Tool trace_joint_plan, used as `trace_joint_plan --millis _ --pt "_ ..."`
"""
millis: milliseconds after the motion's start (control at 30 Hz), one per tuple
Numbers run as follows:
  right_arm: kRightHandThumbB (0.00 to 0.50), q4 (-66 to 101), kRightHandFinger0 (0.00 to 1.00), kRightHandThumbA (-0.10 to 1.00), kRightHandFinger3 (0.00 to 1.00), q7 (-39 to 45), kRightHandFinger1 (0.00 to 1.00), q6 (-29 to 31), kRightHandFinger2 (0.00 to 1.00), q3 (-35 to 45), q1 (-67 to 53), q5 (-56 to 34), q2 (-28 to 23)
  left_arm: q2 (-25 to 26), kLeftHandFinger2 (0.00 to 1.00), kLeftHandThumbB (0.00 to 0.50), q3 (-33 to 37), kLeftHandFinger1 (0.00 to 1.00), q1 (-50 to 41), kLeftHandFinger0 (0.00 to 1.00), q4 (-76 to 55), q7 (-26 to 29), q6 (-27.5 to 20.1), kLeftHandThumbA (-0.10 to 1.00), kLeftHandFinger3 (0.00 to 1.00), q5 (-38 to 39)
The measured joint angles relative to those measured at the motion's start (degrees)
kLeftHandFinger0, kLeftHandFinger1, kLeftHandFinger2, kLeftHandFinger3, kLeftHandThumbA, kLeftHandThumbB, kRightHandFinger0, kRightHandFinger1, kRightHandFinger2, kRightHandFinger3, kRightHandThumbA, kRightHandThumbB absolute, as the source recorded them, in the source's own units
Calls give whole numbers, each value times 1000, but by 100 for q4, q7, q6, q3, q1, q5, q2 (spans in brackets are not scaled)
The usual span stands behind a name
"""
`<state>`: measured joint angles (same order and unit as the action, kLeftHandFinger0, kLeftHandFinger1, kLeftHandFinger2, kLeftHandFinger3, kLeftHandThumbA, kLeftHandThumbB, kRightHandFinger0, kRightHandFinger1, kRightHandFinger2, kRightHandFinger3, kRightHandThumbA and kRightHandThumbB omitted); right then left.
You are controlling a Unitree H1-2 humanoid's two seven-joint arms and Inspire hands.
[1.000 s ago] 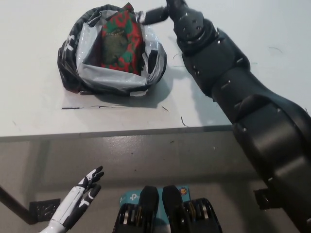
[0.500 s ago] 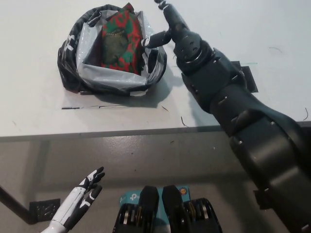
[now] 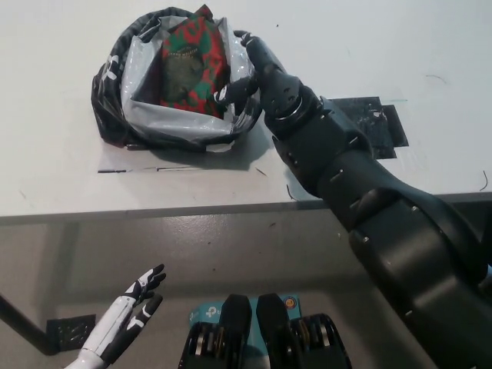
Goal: The robot uses its right hand to pick up a bag of coffee beans and puts it in the black plastic bag, then the robot grabs the top of the bag and lifts it.
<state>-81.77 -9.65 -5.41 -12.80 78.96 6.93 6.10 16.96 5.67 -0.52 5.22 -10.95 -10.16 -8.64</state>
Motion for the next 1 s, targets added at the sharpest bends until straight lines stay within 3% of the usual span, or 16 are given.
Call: trace_joint_plan --millis 267,367,633,833,900,933,1000 --pt "362 -20 1000 869 1000 8 1000 -190 1000 22 -94 10 -15 1 1000 242 -2 1000 -2 1000 0 0 -2 988 1000 -3" --pt "391 -23 1000 885 1000 18 1000 -230 1000 22 -167 11 -44 0 1000 261 -2 1000 -7 1000 0 0 -2 990 1000 -3" --pt "382 -27 1000 904 1000 37 1000 -377 1000 -12 -279 60 -206 0 1000 260 -1 1000 -43 1000 1 1 -1 994 1000 -3" --pt "315 -32 1000 875 1000 33 1000 -535 1000 39 -334 65 -200 0 1000 261 -3 1000 -42 1000 1 2 -1 993 1000 -9" --pt "313 -32 1000 850 1000 39 1000 -599 1000 142 -338 39 -194 0 1000 262 -3 1000 -41 1000 1 2 -1 993 1000 -10" --pt "317 -32 1000 747 1000 41 1000 -614 1000 191 -339 23 -193 0 1000 262 -3 1000 -41 1000 1 2 -1 992 1000 -10" --pt "317 -32 1000 731 1000 42 1000 -672 1000 554 -344 -127 -189 0 1000 262 -2 1000 -39 1000 0 2 -1 991 1000 -10"
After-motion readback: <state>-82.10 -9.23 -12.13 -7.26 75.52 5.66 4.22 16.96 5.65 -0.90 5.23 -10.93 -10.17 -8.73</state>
